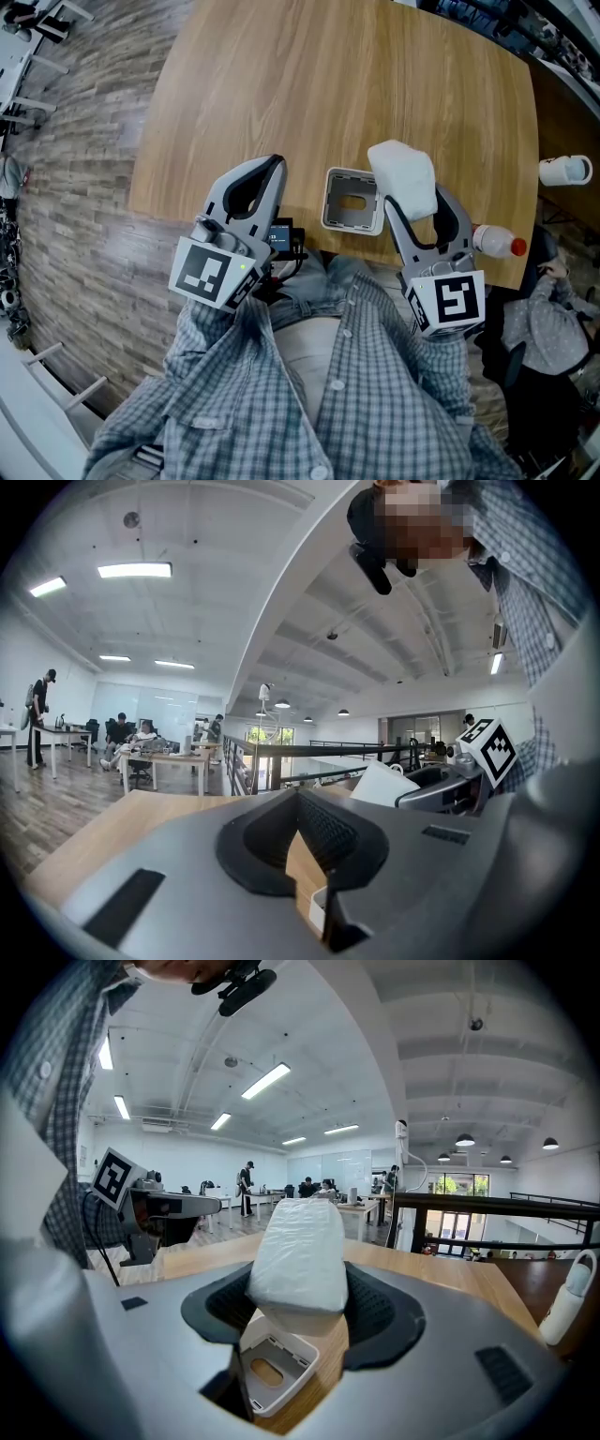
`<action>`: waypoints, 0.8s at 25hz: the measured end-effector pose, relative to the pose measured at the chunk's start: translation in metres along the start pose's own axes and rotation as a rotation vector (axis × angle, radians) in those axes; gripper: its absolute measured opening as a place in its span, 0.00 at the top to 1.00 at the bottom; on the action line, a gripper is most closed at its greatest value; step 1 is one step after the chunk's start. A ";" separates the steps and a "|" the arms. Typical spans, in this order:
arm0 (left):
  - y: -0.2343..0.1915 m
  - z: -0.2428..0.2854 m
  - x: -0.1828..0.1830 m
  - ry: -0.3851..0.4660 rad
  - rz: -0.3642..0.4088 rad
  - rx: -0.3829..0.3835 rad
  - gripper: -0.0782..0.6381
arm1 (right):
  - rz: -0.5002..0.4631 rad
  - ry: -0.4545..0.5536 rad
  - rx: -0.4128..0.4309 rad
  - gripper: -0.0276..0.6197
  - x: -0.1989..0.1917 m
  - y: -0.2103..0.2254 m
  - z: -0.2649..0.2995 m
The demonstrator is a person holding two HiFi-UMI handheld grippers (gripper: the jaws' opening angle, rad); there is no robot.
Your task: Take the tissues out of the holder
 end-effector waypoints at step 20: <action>-0.007 -0.001 0.001 0.017 0.001 0.012 0.88 | -0.004 -0.006 0.001 0.54 -0.003 0.000 0.001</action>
Point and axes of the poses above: the fingertips, and each gripper's own axes: z forward along the fingers, y to its right, x out of its top, the point moved 4 cm from there along -z, backward along the fingers, and after that the axes turned 3 degrees about y, right-handed, at the moved point
